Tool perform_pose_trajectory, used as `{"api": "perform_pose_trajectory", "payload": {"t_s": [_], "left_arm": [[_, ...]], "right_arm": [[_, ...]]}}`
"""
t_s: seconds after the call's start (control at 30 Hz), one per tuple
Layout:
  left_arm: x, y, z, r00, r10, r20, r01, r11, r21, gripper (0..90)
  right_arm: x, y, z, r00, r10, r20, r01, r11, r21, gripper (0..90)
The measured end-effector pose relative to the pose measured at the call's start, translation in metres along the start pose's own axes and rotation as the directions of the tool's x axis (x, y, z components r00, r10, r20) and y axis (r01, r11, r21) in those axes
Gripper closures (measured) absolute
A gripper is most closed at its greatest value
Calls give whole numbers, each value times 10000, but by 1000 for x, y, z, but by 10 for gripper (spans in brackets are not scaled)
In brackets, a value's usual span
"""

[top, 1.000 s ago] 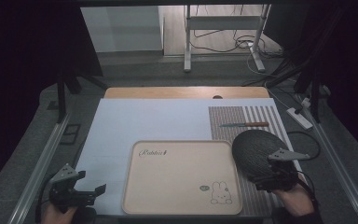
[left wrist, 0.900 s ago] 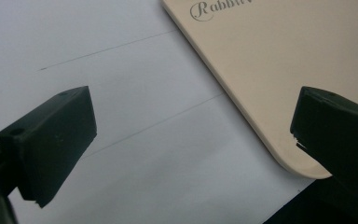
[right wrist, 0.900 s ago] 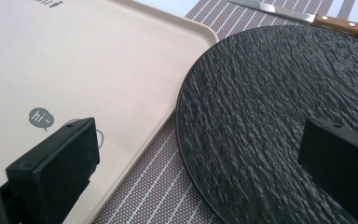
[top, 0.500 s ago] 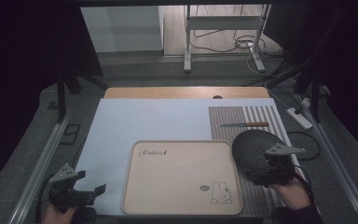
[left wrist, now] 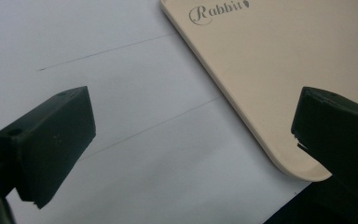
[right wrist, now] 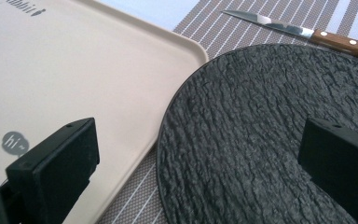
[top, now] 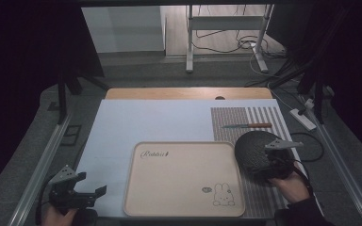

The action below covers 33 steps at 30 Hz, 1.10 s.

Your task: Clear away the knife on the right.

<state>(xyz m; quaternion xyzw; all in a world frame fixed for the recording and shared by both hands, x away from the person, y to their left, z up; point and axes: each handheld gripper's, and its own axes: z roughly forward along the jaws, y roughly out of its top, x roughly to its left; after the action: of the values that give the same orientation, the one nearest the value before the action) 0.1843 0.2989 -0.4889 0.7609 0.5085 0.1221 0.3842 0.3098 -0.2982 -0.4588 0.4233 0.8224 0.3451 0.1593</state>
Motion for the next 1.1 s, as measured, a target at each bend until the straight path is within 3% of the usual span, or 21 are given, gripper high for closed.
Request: {"api": "perform_pose_trajectory", "payload": {"t_s": [0.23, 1.1], "left_arm": [[0, 0, 0, 10000, 3, 6, -3, 10000, -24, 1], [1, 0, -1, 10000, -54, 26, 54, 9999, -86, 2]], "right_arm": [[-5, 5, 8, 9999, -146, 35, 146, 9999, 78, 0], [-35, 28, 42, 9995, 141, 279, -150, 9994, 323, 0]]}}
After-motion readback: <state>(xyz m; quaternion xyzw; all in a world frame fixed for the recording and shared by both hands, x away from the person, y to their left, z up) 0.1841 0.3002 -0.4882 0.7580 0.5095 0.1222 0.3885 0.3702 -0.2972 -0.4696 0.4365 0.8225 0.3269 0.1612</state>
